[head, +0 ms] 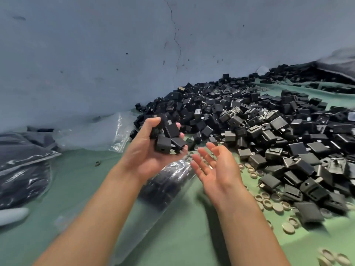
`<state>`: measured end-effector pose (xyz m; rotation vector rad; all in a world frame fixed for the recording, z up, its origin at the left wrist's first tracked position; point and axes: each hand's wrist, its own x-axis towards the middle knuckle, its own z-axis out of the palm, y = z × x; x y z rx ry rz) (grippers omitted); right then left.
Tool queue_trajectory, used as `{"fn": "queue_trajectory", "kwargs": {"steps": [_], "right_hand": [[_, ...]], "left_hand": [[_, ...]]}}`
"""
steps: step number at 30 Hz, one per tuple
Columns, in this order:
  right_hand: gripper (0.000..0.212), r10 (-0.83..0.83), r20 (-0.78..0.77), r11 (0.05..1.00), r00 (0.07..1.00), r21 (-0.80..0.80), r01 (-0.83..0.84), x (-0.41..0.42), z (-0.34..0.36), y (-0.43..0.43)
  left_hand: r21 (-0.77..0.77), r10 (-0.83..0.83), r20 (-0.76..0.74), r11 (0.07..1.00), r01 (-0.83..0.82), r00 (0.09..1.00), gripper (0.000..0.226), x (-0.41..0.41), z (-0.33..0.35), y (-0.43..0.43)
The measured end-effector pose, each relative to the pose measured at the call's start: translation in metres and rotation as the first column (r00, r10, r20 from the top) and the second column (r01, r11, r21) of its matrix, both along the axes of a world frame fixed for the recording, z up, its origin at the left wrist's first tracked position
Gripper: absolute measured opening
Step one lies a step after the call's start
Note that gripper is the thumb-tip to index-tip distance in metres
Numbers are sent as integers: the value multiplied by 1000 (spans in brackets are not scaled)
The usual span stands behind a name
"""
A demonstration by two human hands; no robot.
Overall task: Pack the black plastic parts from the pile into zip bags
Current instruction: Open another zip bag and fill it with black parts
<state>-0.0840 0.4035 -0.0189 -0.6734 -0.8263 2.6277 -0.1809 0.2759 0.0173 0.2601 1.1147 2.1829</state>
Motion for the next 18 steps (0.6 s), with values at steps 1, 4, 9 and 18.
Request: {"fn": "queue_trajectory", "kwargs": {"steps": [1, 4, 9, 18], "right_hand": [[22, 30, -24, 1000, 999, -6, -30, 1, 1, -9], [24, 127, -97, 991, 987, -38, -131, 3, 6, -45], [19, 240, -195, 958, 951, -113, -265, 12, 14, -116], [26, 173, -293, 938, 940, -242, -248, 18, 12, -181]], "left_hand": [[30, 5, 13, 1000, -6, 1000, 26, 9, -1, -11], [86, -4, 32, 996, 1, 999, 35, 36, -2, -43], [121, 186, 65, 974, -193, 980, 26, 76, -5, -88], [44, 498, -290, 860, -508, 817, 46, 110, -14, -112]]}}
